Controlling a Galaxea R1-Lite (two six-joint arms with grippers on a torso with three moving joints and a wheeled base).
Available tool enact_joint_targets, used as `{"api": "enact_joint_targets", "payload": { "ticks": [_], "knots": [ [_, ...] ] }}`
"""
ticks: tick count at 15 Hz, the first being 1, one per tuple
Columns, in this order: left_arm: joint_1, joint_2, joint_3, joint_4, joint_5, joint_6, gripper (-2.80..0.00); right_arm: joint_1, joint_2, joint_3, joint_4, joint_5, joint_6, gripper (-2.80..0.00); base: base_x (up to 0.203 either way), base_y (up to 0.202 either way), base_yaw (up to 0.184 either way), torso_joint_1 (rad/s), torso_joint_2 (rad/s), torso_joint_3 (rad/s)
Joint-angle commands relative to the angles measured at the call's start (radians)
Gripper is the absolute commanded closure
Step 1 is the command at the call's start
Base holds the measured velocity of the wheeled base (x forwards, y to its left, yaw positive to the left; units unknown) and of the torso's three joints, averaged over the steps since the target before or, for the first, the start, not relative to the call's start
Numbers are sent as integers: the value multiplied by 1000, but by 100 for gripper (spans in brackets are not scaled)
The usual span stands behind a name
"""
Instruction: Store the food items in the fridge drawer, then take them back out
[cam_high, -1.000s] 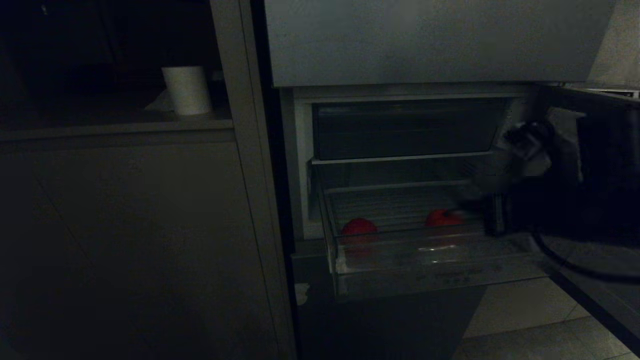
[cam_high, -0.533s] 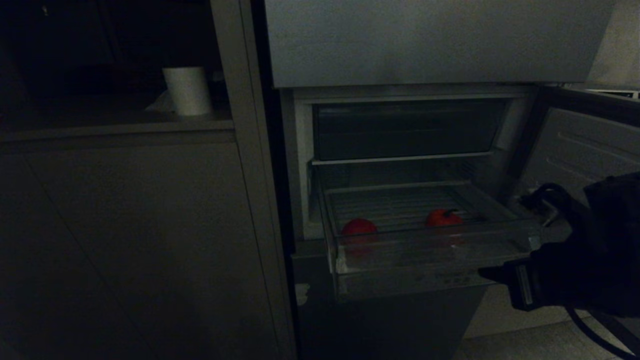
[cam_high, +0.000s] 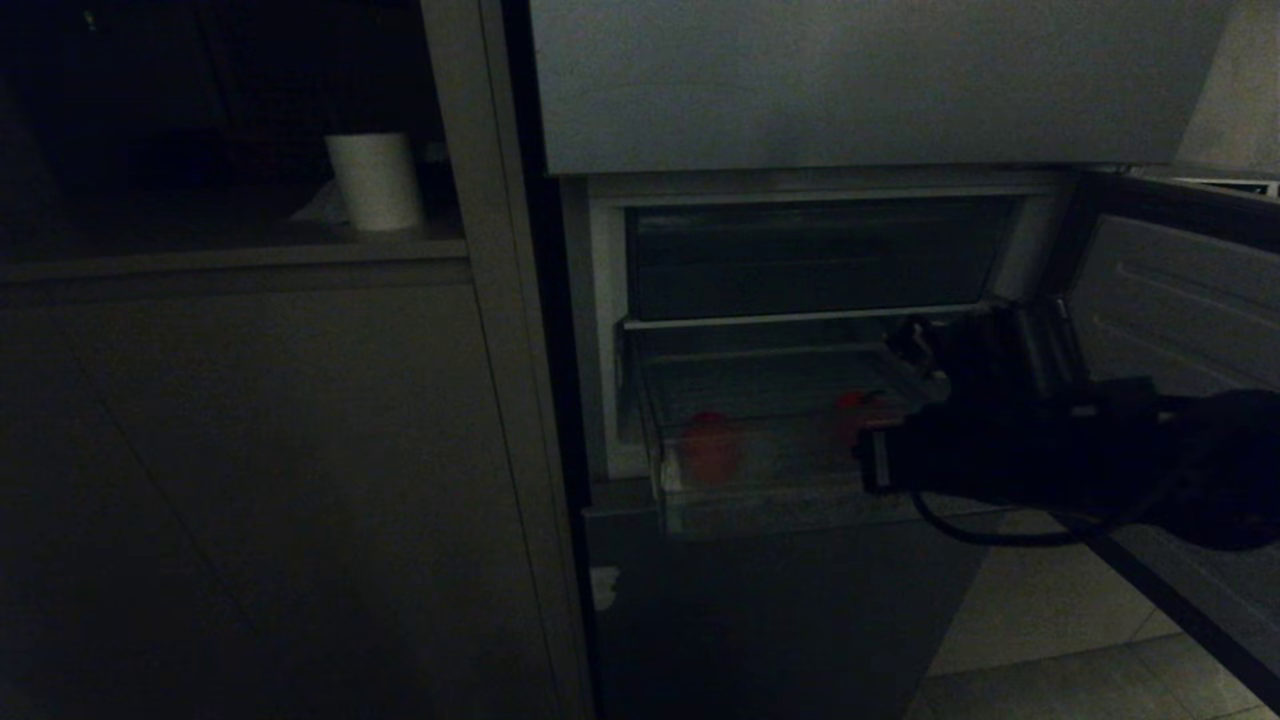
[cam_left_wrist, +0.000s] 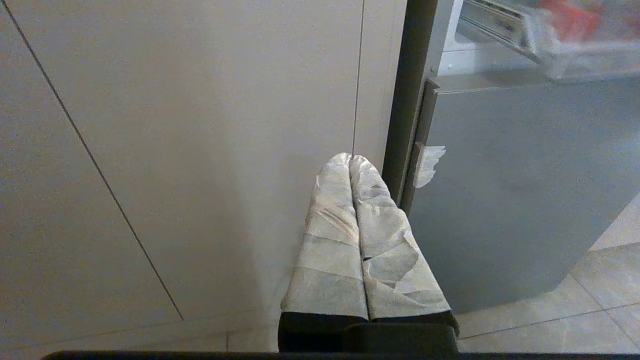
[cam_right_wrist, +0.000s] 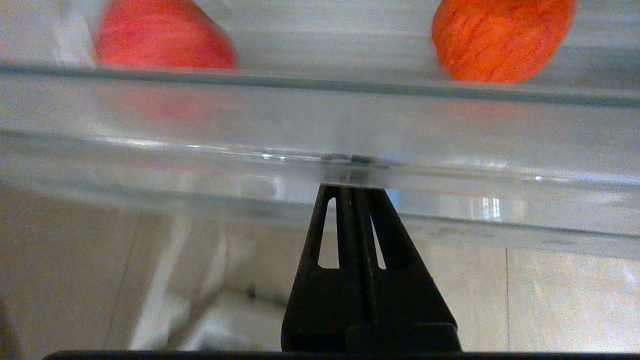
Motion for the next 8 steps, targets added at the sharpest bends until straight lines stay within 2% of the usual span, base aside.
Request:
{"api": "enact_joint_targets", "payload": {
  "ticks": [1, 3, 5, 8],
  "knots": [
    [0, 0, 0, 0, 0, -1, 0, -1, 157, -119, -34, -29, 10, 0, 0, 0, 0, 0, 0, 0],
    [0, 0, 0, 0, 0, -1, 0, 1, 217, -181, -133, -96, 40, 0, 0, 0, 0, 0, 0, 0],
    [0, 0, 0, 0, 0, -1, 0, 15, 238, -181, -220, -154, 63, 0, 0, 0, 0, 0, 0, 0],
    [0, 0, 0, 0, 0, -1, 0, 23, 280, -209, -223, -166, 65, 0, 0, 0, 0, 0, 0, 0]
  ]
}}
